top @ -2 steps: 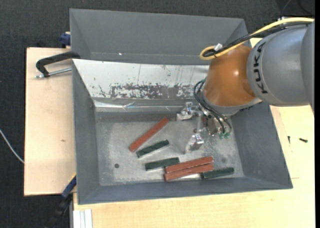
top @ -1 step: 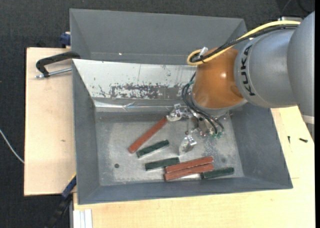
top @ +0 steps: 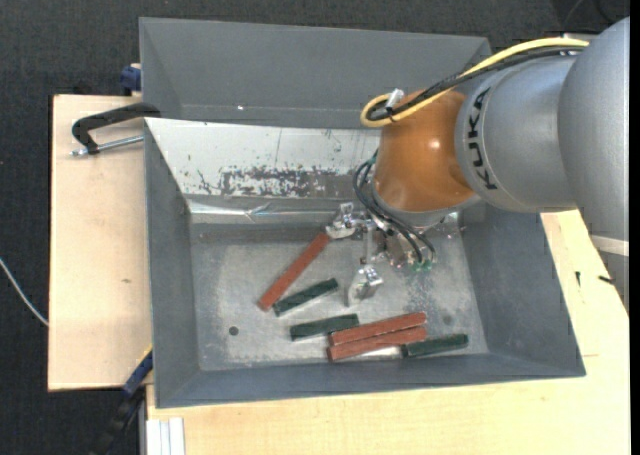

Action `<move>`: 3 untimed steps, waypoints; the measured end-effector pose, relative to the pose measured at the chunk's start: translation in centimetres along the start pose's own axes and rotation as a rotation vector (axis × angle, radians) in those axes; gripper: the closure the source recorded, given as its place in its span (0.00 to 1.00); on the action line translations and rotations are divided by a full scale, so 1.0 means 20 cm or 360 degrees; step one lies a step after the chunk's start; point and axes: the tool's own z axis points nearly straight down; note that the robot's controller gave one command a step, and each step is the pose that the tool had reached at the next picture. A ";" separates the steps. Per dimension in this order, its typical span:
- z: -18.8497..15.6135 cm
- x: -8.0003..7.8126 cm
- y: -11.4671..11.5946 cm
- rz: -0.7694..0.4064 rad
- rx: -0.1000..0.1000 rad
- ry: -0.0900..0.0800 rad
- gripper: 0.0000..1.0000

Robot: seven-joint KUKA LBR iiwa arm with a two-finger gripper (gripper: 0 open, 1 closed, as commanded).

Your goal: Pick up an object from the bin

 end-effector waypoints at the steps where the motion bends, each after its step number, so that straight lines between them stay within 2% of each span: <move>1: -0.02 -0.04 0.45 -0.0053 -0.0009 0.0018 1.00; 2: -0.02 -0.04 0.45 -0.0054 -0.0009 0.0017 1.00; 3: -0.98 -0.08 0.34 -0.0176 -0.0007 -0.0007 1.00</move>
Offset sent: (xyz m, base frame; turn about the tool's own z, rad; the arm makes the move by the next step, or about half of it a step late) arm 0.0000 0.0000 0.0000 0.0000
